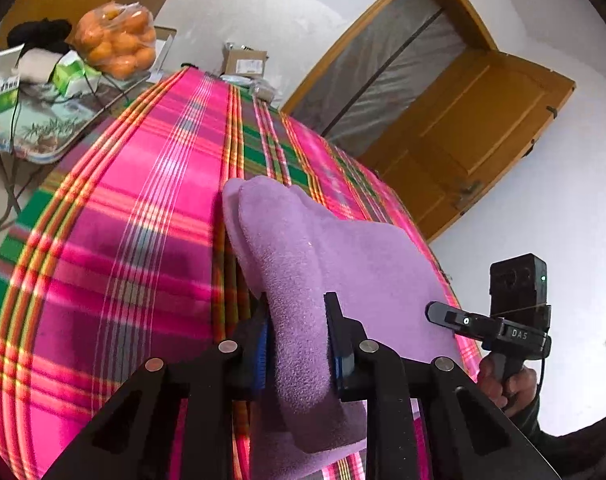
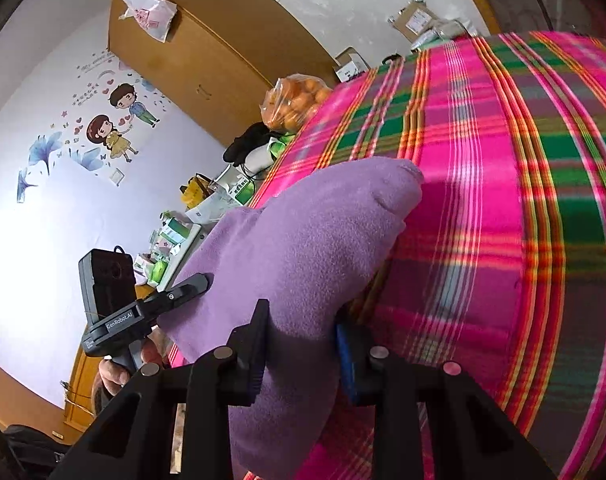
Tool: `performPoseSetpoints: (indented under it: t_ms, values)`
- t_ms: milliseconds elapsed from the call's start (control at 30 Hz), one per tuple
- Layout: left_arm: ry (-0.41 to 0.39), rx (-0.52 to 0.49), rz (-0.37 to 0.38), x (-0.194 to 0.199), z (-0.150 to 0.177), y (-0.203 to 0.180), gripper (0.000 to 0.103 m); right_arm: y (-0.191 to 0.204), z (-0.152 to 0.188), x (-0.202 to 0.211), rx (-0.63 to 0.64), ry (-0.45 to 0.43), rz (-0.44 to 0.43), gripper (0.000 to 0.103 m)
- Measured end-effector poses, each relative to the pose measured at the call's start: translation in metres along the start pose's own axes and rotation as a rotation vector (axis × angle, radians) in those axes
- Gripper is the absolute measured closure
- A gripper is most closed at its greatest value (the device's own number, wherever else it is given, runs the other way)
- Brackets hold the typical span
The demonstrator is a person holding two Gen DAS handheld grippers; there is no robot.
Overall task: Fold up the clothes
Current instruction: 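Press the right gripper fingers along the folded lilac sweater's side edge, then smooth the top of the folded sweater with the open left gripper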
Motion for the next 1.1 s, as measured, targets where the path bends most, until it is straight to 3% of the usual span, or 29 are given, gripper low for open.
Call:
performPoseSetpoints:
  t_ms: [467, 867, 1100]
  values:
    - [-0.064, -0.077, -0.04, -0.018, -0.079, -0.005, 0.078, -0.003, -0.08, -0.032, 0.097, -0.04, 0.033, 0.073]
    - [-0.107, -0.045, -0.082, -0.065, -0.173, 0.031, 0.078, -0.038, -0.161, -0.107, 0.115, -0.037, 0.046, 0.072]
    - [-0.048, 0.029, -0.175, -0.109, -0.19, 0.076, 0.078, -0.083, -0.17, -0.158, 0.033, 0.026, 0.066, 0.069]
Point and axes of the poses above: each gripper's, at about its wrist camera, not at the fingertips, and x roughly against the way its jaws point, y to its left, z to its underside, the point moved 1 cm from there along -x, roughly the way its jaws point, and after that the axes turned 10 degrees about x, right-handed, at the moved point
